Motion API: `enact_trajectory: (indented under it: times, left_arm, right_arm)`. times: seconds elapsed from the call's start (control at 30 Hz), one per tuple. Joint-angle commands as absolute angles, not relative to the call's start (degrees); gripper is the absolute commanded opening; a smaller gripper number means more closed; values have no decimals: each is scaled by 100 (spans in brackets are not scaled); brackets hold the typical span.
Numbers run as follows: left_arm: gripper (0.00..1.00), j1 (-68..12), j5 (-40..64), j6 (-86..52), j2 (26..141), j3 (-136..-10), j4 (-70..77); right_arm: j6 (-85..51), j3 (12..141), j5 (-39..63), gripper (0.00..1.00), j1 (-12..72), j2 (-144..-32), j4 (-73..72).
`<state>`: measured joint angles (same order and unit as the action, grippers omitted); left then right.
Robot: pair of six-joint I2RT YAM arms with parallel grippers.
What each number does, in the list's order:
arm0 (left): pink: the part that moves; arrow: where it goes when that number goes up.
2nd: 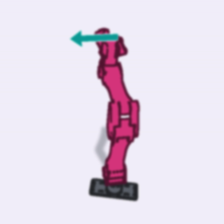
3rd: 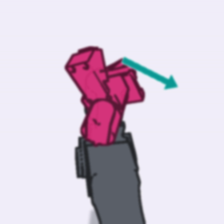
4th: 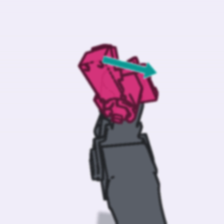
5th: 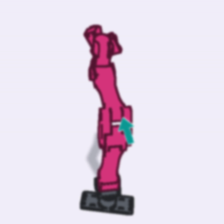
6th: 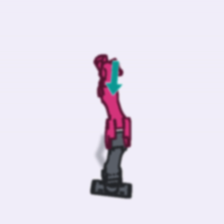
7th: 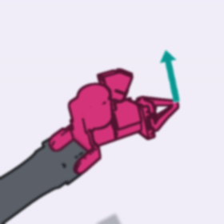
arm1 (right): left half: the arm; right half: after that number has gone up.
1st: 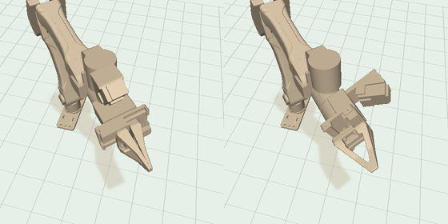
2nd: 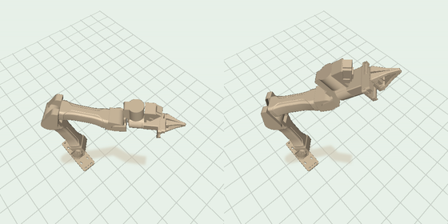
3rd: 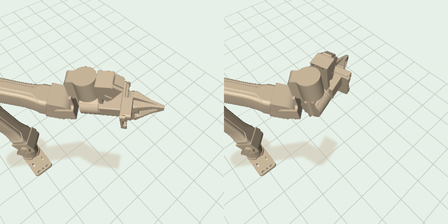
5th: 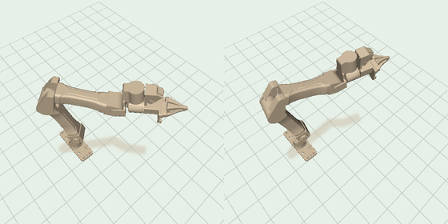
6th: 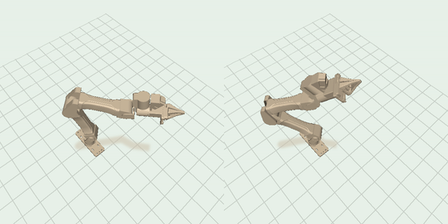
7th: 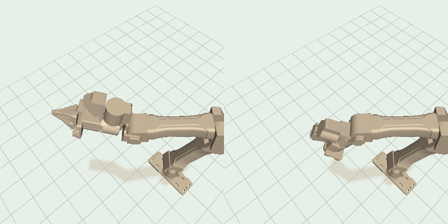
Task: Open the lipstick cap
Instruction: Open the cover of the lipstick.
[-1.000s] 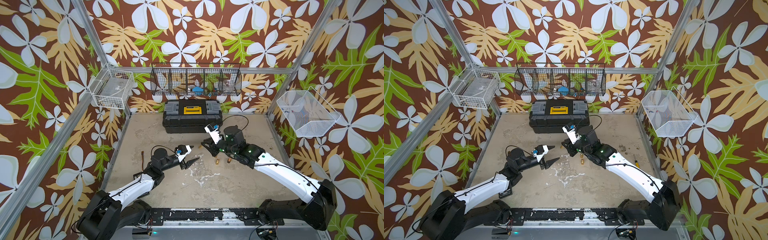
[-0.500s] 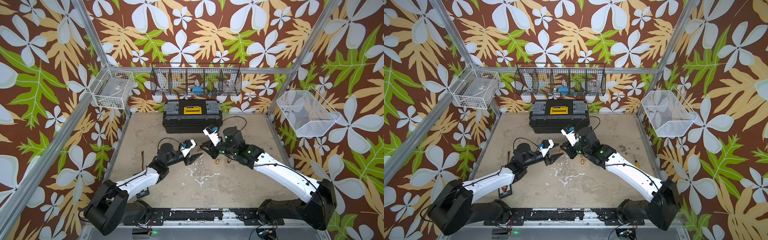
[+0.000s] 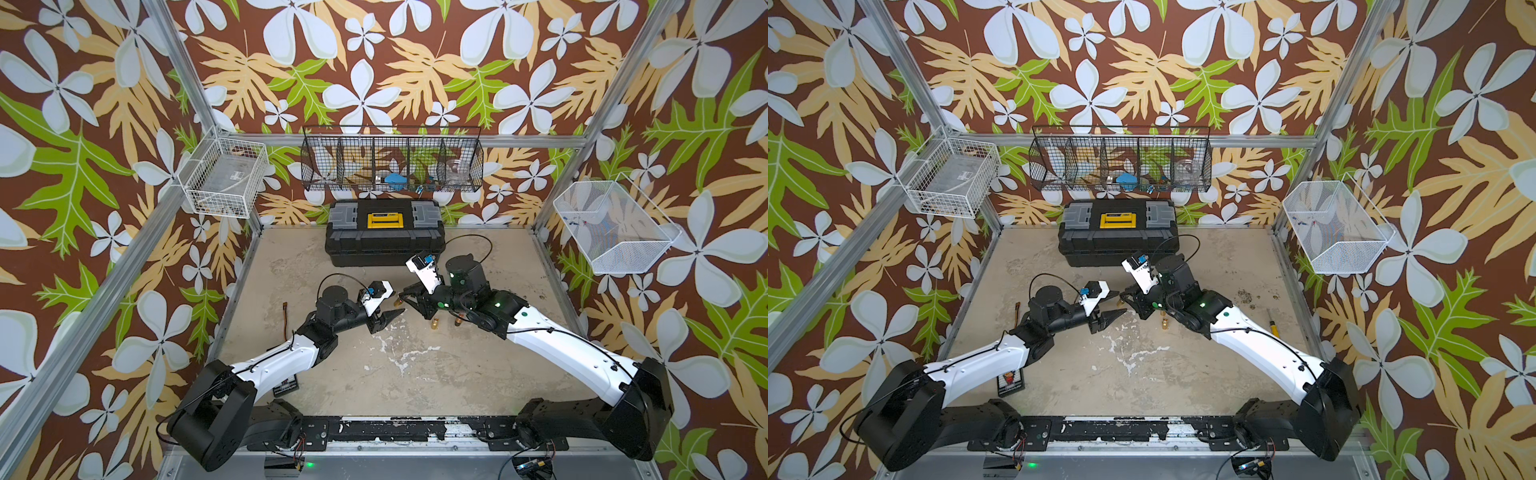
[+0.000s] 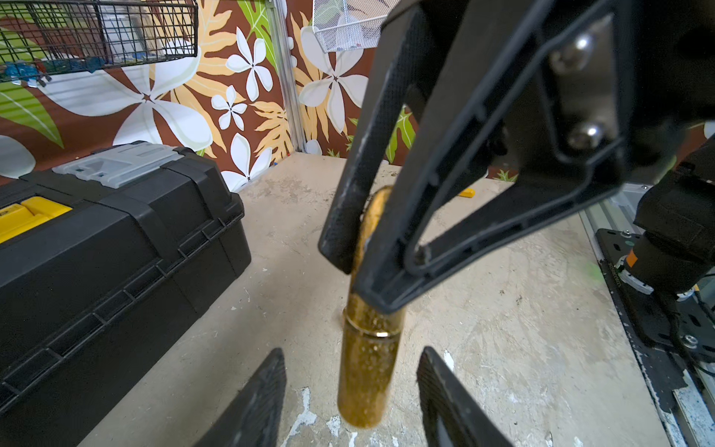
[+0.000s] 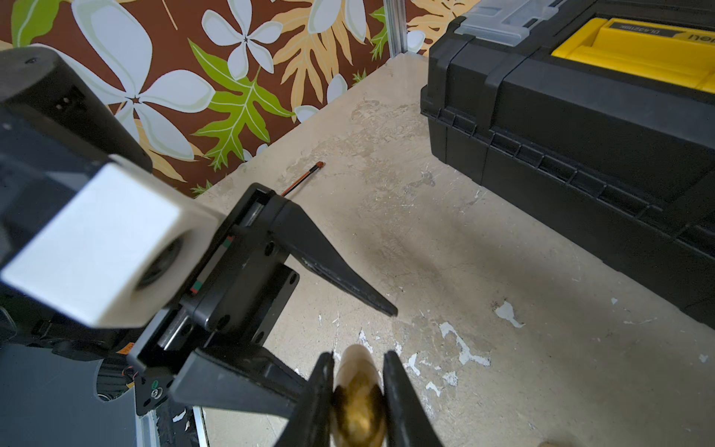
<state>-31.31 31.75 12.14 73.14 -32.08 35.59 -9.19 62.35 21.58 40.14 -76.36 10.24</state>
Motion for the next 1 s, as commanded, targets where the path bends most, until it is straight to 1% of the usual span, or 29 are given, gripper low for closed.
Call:
enact_trajectory:
  times: [0.0, 0.63, 0.97]
  left_arm:
    - [55, -3138, 3244, 1271, 7295, -3228, 3520]
    - [45, -3138, 3424, 1283, 7409, -3327, 3454]
    - [31, -3138, 3507, 1283, 7435, -3324, 3454]
  right_arm:
    - [-979, 6258, 2231, 24, 4017, -7647, 927]
    - [-985, 6233, 2298, 24, 4015, -7690, 869]
    - [-985, 6214, 2310, 24, 4017, -7690, 893]
